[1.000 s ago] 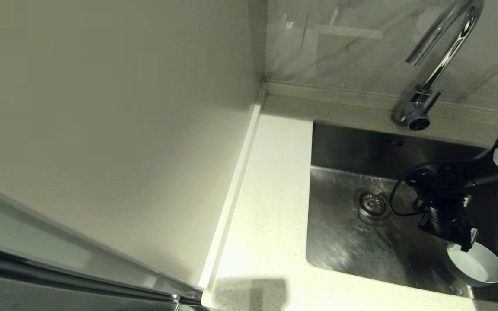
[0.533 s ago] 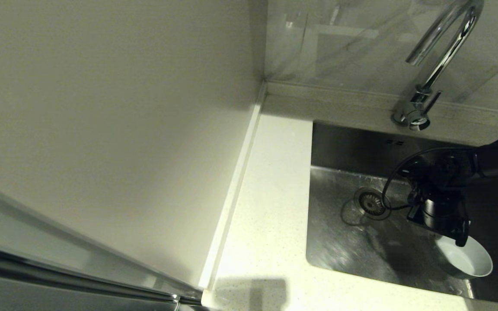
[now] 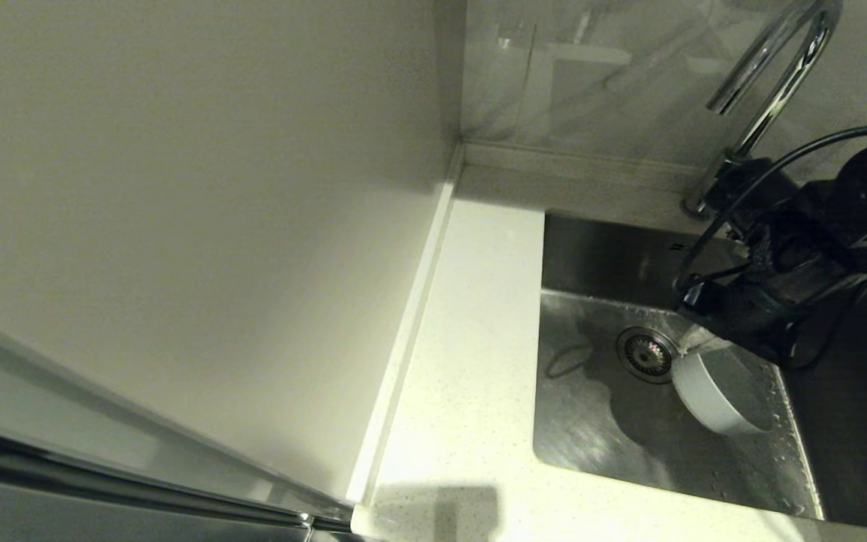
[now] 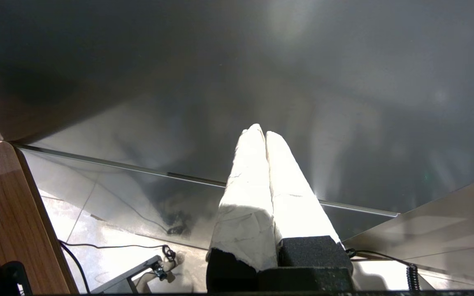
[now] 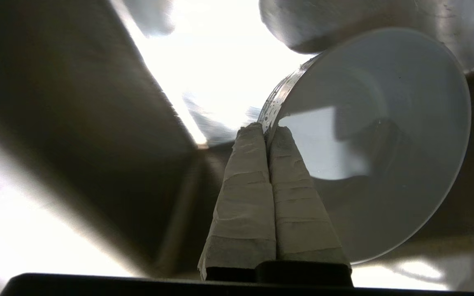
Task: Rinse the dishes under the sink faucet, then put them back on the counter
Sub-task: Put a bowl back to the table from the sink
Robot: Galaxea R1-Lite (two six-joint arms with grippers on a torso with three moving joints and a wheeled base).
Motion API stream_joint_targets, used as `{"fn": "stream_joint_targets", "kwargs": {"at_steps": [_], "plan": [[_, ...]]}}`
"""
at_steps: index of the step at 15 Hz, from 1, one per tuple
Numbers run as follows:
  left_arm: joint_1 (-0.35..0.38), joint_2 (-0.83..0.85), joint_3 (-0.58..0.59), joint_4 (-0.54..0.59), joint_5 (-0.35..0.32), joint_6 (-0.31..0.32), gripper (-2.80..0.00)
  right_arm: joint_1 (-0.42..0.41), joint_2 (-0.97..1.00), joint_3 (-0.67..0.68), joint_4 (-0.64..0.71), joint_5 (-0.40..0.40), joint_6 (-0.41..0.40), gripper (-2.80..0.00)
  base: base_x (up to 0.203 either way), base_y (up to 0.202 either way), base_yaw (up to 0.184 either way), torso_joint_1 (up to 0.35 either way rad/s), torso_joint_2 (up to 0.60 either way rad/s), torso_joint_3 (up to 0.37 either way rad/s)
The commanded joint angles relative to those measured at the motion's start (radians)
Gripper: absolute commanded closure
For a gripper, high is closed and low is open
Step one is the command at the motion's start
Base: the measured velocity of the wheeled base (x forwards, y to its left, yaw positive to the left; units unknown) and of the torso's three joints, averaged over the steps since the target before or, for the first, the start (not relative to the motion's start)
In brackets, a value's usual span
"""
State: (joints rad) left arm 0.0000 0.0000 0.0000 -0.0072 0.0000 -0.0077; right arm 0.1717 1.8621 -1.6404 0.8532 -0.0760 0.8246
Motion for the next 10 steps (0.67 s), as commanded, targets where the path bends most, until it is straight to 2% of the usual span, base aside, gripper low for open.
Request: {"fn": "stream_joint_targets", "kwargs": {"at_steps": [1, 3, 7, 8, 9, 10], "plan": [[0.000, 0.000, 0.003, 0.000, 0.000, 0.000, 0.00, -0.072, -0.107, -0.019, 0.009, 0.125, 0.021, 0.00, 0.000, 0.000, 0.000, 0.000, 0.00, 0.000], [0.000, 0.000, 0.003, 0.000, 0.000, 0.000, 0.00, -0.161, -0.133, -0.033, 0.009, 0.394, 0.044, 0.00, 0.000, 0.000, 0.000, 0.000, 0.00, 0.000], [0.000, 0.000, 0.003, 0.000, 0.000, 0.000, 0.00, -0.372, -0.141, -0.040, 0.009, 1.150, 0.106, 0.00, 0.000, 0.000, 0.000, 0.000, 0.00, 0.000], [0.000, 0.000, 0.003, 0.000, 0.000, 0.000, 0.00, -0.437, -0.138, -0.020, 0.007, 1.284, 0.117, 0.00, 0.000, 0.000, 0.000, 0.000, 0.00, 0.000], [0.000, 0.000, 0.003, 0.000, 0.000, 0.000, 0.00, -0.467, -0.120, -0.002, 0.006, 1.329, 0.123, 0.00, 0.000, 0.000, 0.000, 0.000, 0.00, 0.000], [0.000, 0.000, 0.003, 0.000, 0.000, 0.000, 0.00, -0.480, -0.112, 0.014, 0.005, 1.330, 0.121, 0.00, 0.000, 0.000, 0.000, 0.000, 0.00, 0.000]]}}
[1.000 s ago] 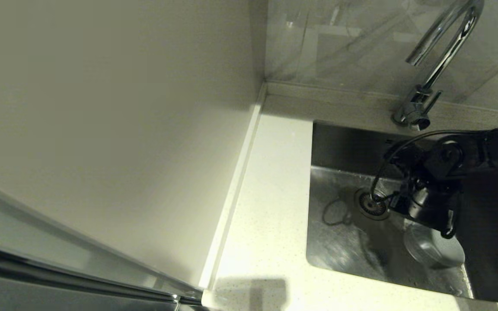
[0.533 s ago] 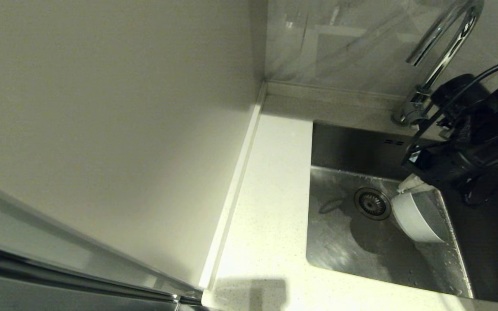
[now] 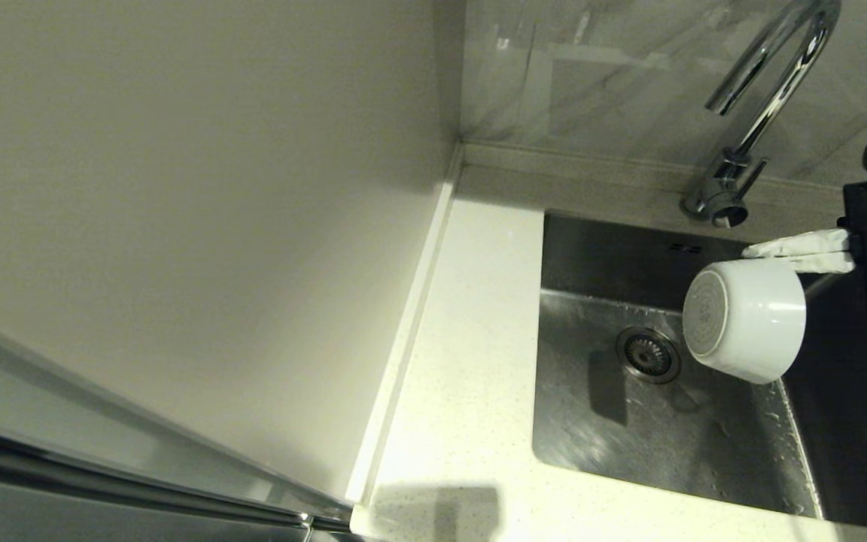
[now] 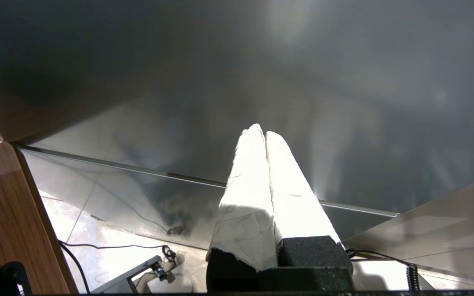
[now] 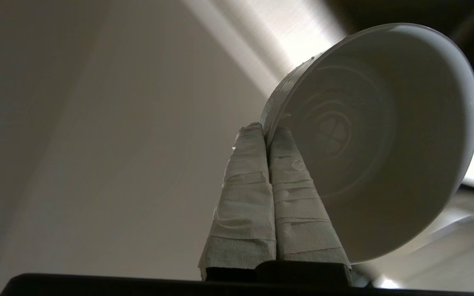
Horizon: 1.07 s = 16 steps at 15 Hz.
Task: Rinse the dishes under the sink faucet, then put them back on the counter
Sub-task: Put a bowl back to the table from the sink
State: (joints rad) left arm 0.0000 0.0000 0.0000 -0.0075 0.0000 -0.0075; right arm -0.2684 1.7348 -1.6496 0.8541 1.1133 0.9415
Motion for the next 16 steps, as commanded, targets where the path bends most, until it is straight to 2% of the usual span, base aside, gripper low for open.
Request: {"fn": "stream_joint_targets", "kwargs": {"at_steps": [1, 4, 6, 7, 8, 10, 13, 14, 15, 16], "plan": [[0.000, 0.000, 0.003, 0.000, 0.000, 0.000, 0.00, -0.044, 0.018, 0.045, 0.002, 0.141, -0.012, 0.00, 0.000, 0.000, 0.000, 0.000, 0.00, 0.000], [0.000, 0.000, 0.003, 0.000, 0.000, 0.000, 0.00, -0.055, -0.006, 0.137, -0.015, 0.141, -0.070, 0.00, 0.000, 0.000, 0.000, 0.000, 0.00, 0.000], [0.000, 0.000, 0.003, 0.000, 0.000, 0.000, 0.00, -0.058, -0.059, 0.141, -0.017, 0.135, -0.077, 0.00, 0.000, 0.000, 0.000, 0.000, 0.00, 0.000], [0.000, 0.000, 0.003, 0.000, 0.000, 0.000, 0.00, -0.061, -0.103, 0.137, -0.019, 0.104, -0.080, 0.00, 0.000, 0.000, 0.000, 0.000, 0.00, 0.000], [0.000, 0.000, 0.003, 0.000, 0.000, 0.000, 0.00, -0.063, -0.143, 0.135, -0.028, 0.012, -0.088, 0.00, 0.000, 0.000, 0.000, 0.000, 0.00, 0.000], [0.000, 0.000, 0.003, 0.000, 0.000, 0.000, 0.00, -0.062, -0.221, 0.146, -0.044, -0.314, -0.172, 0.00, 0.000, 0.000, 0.000, 0.000, 0.00, 0.000], [0.000, 0.000, 0.003, 0.000, 0.000, 0.000, 0.00, -0.061, -0.358, 0.234, -0.051, -0.872, -0.484, 0.00, 0.000, 0.000, 0.000, 0.000, 0.00, 0.000], [0.000, 0.000, 0.003, 0.000, 0.000, 0.000, 0.00, -0.062, -0.409, 0.287, -0.055, -1.035, -0.589, 0.00, 0.000, 0.000, 0.000, 0.000, 0.00, 0.000], [0.000, 0.000, 0.003, 0.000, 0.000, 0.000, 0.00, -0.066, -0.458, 0.346, -0.064, -1.153, -0.661, 0.00, 0.000, 0.000, 0.000, 0.000, 0.00, 0.000], [0.000, 0.000, 0.003, 0.000, 0.000, 0.000, 0.00, -0.081, -0.492, 0.393, -0.072, -1.227, -0.714, 0.00, 0.000, 0.000, 0.000, 0.000, 0.00, 0.000]]}}
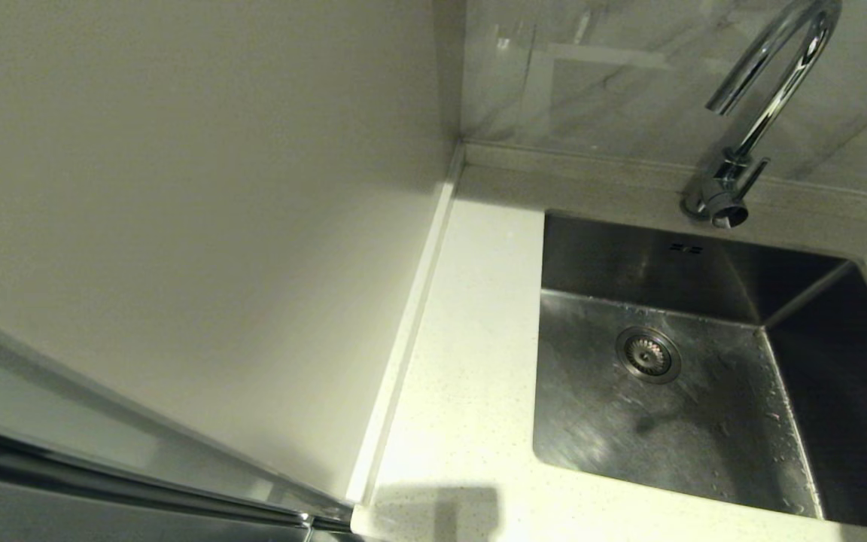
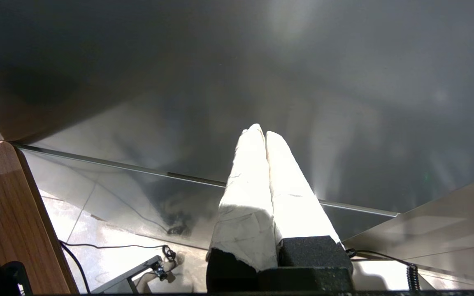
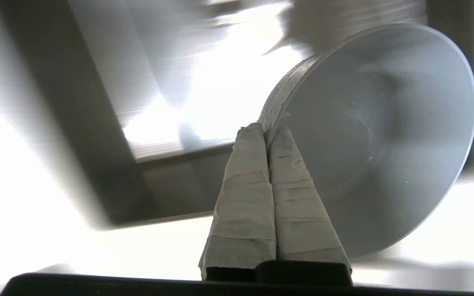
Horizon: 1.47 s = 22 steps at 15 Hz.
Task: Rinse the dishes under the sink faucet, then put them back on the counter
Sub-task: Put a bowl back to the table from the sink
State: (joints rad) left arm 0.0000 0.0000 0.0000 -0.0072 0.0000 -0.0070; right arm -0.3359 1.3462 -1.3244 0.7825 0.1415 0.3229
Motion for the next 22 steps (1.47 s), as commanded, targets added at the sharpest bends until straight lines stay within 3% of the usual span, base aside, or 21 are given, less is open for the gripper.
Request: {"fn": "stream_joint_targets", "kwargs": {"at_steps": [1, 4, 7, 12, 16, 22], "plan": [[0.000, 0.000, 0.003, 0.000, 0.000, -0.001, 0.00, -0.057, -0.120, 0.098, -0.004, -0.287, -0.144, 0.00, 0.000, 0.000, 0.000, 0.000, 0.00, 0.000], [0.000, 0.000, 0.003, 0.000, 0.000, -0.001, 0.00, -0.226, -0.136, 0.166, -0.022, -0.315, -0.269, 0.00, 0.000, 0.000, 0.000, 0.000, 0.00, 0.000], [0.000, 0.000, 0.003, 0.000, 0.000, -0.001, 0.00, -0.333, -0.094, 0.231, -0.100, -0.319, -0.317, 0.00, 0.000, 0.000, 0.000, 0.000, 0.00, 0.000], [0.000, 0.000, 0.003, 0.000, 0.000, -0.001, 0.00, -0.381, 0.025, 0.349, -0.261, -0.316, -0.358, 0.00, 0.000, 0.000, 0.000, 0.000, 0.00, 0.000], [0.000, -0.001, 0.003, 0.000, 0.000, -0.001, 0.00, -0.404, 0.142, 0.360, -0.408, -0.320, -0.365, 0.00, 0.000, 0.000, 0.000, 0.000, 0.00, 0.000], [0.000, 0.000, 0.003, 0.000, 0.000, -0.001, 0.00, -0.491, 0.263, 0.353, -0.520, -0.322, -0.382, 0.00, 0.000, 0.000, 0.000, 0.000, 0.00, 0.000]]}}
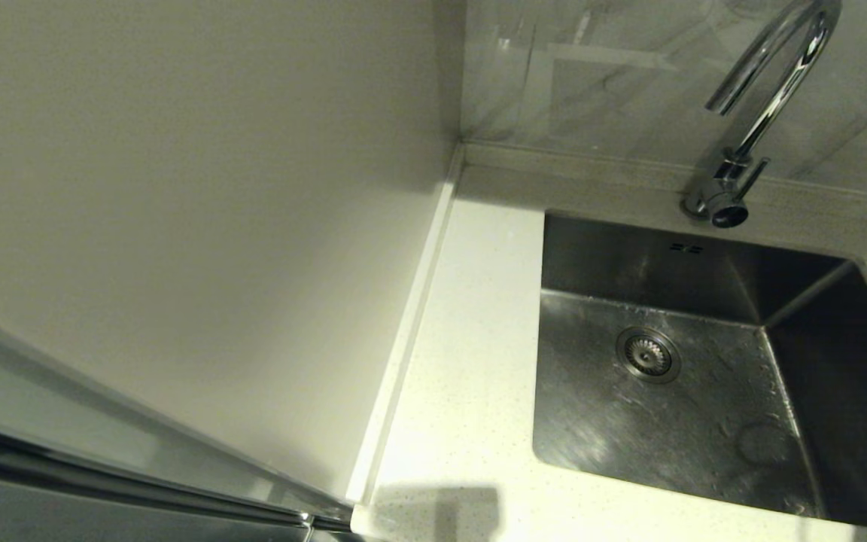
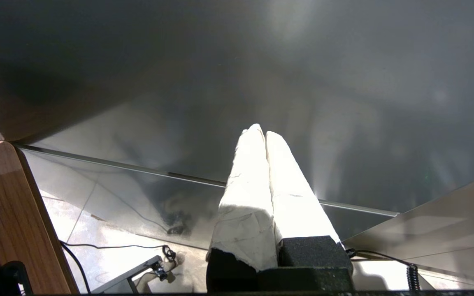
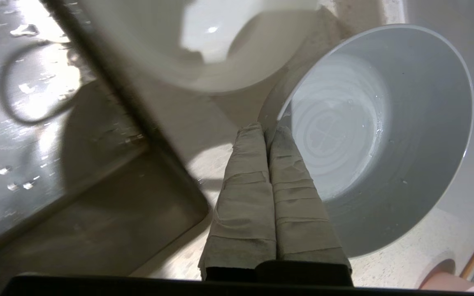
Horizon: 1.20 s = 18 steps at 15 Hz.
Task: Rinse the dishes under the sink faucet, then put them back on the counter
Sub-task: Put a bowl back to the table from the sink
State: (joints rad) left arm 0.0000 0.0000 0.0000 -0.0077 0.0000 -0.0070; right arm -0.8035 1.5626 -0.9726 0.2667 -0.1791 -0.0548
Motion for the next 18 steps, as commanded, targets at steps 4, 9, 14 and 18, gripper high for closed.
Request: {"fn": "stream_joint_targets", "kwargs": {"at_steps": [4, 9, 14, 18], "plan": [[0.000, 0.000, 0.003, 0.000, 0.000, -0.001, 0.00, -0.056, 0.067, 0.015, -0.004, 0.000, -0.022, 0.00, 0.000, 0.000, 0.000, 0.000, 0.00, 0.000], [0.000, 0.000, 0.003, 0.000, 0.000, -0.001, 0.00, -0.057, 0.071, 0.068, -0.006, 0.006, -0.044, 0.00, 0.000, 0.000, 0.000, 0.000, 0.00, 0.000], [0.000, 0.000, 0.003, 0.000, 0.000, -0.001, 0.00, -0.056, 0.068, 0.070, -0.006, 0.007, -0.047, -2.80, 0.000, 0.000, 0.000, 0.000, 0.00, 0.000], [0.000, 0.000, 0.003, 0.000, 0.000, -0.001, 0.00, -0.057, 0.021, 0.072, -0.006, 0.007, -0.040, -2.80, 0.000, 0.000, 0.000, 0.000, 0.00, 0.000]]}}
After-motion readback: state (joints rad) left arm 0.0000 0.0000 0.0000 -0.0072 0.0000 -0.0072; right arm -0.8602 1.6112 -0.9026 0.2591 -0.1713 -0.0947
